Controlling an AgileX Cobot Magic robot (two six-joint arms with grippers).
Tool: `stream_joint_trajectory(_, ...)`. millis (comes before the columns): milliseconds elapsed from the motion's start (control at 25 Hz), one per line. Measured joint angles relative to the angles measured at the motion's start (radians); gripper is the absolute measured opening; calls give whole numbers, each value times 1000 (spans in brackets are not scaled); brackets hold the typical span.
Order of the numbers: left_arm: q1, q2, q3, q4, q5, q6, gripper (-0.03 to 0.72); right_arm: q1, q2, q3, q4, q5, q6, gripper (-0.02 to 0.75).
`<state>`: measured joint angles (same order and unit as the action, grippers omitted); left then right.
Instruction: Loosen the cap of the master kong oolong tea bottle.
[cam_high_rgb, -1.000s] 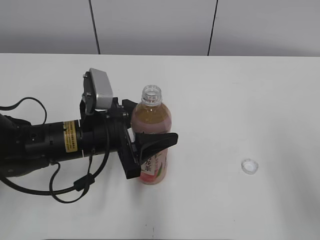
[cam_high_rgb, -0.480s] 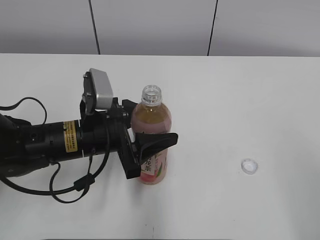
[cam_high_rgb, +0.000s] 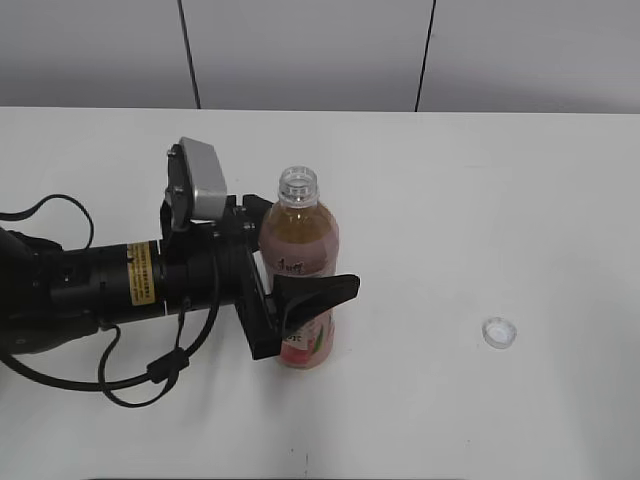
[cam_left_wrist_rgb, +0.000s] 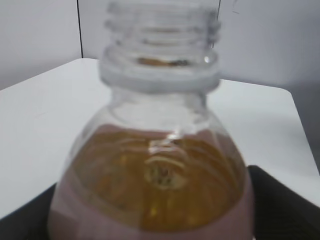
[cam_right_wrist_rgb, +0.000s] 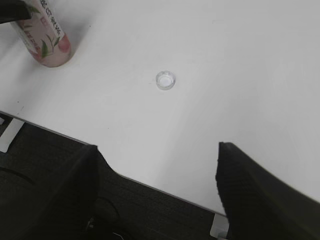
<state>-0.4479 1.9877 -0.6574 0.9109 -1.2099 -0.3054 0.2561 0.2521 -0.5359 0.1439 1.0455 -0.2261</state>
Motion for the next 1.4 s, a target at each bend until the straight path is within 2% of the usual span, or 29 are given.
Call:
stream_joint_trajectory(160, 0, 0, 0, 5, 0, 0, 594, 0, 0, 0, 0, 0, 0, 550)
stream_joint_trajectory(680, 3, 0, 4, 12, 0, -11, 594, 0, 0, 0, 0, 1, 0, 550)
stream_joint_trajectory(960, 44, -22, 24, 22, 1, -25, 594, 0, 0, 10, 0, 26, -1, 550)
stream_joint_trajectory(1400, 48, -61, 25, 54, 0, -69, 591, 0, 0, 21, 0, 51, -3, 549)
